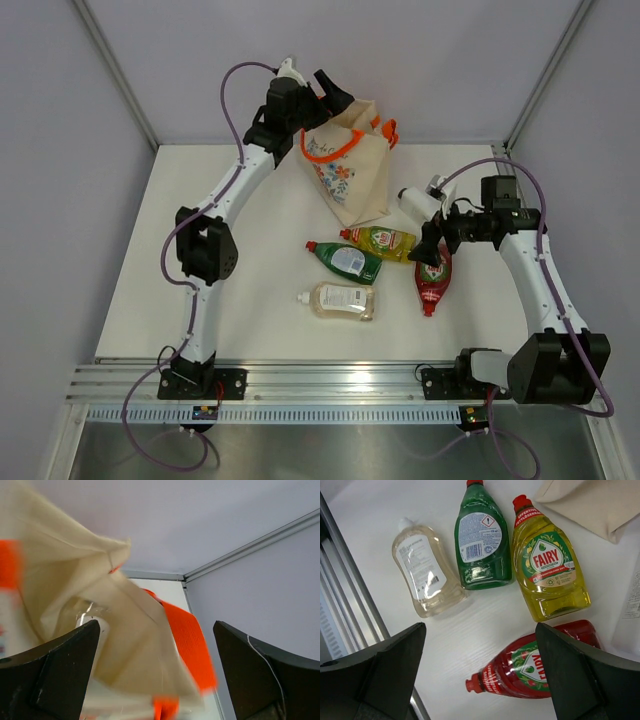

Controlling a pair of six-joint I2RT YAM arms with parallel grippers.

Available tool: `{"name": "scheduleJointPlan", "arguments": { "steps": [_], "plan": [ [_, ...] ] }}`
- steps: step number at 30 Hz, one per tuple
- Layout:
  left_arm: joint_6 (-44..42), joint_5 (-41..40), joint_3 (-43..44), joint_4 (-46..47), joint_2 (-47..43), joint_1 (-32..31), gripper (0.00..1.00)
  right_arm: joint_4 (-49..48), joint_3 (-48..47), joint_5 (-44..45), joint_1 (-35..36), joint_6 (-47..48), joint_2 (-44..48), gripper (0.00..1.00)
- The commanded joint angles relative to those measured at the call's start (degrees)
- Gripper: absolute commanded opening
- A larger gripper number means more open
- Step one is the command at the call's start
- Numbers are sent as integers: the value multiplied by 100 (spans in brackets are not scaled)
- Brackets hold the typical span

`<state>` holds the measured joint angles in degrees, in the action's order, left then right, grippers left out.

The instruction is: Place the personal care products into the canvas bag

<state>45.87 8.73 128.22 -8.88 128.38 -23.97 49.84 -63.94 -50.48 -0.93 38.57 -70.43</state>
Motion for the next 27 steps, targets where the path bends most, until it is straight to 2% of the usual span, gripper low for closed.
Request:
{"name": "scheduleJointPlan", "arguments": {
  "steps": [1, 3, 7, 10, 16, 22, 27],
  "plan": [
    [-289, -21, 133, 352, -568, -29, 99, 394, -40, -102, 58, 1631, -172, 100],
    [-420, -29, 106, 335, -682, -29, 99, 412, 13, -50, 285, 2153, -251, 100],
    [-797, 6, 19, 159, -980, -12, 99, 70, 23, 861, 821, 2795, -741, 100],
    [-1255, 32, -340, 115, -1507, 15, 99, -307, -30, 1329, 1156, 2745, -1085, 99],
    [-1949, -3, -2335, 124, -2946, 68, 99, -1134, -477, 2129, 1350, 1963, -2227, 100],
    [-2100, -258, -4634, 1, -4293, 76, 99, -986, -1162, 2551, 1508, 2330, -3115, 99],
    [-1897, -424, -5974, -70, -5532, 85, 99, -626, -1585, 2674, 1762, 2515, -3608, 99]
  ]
}}
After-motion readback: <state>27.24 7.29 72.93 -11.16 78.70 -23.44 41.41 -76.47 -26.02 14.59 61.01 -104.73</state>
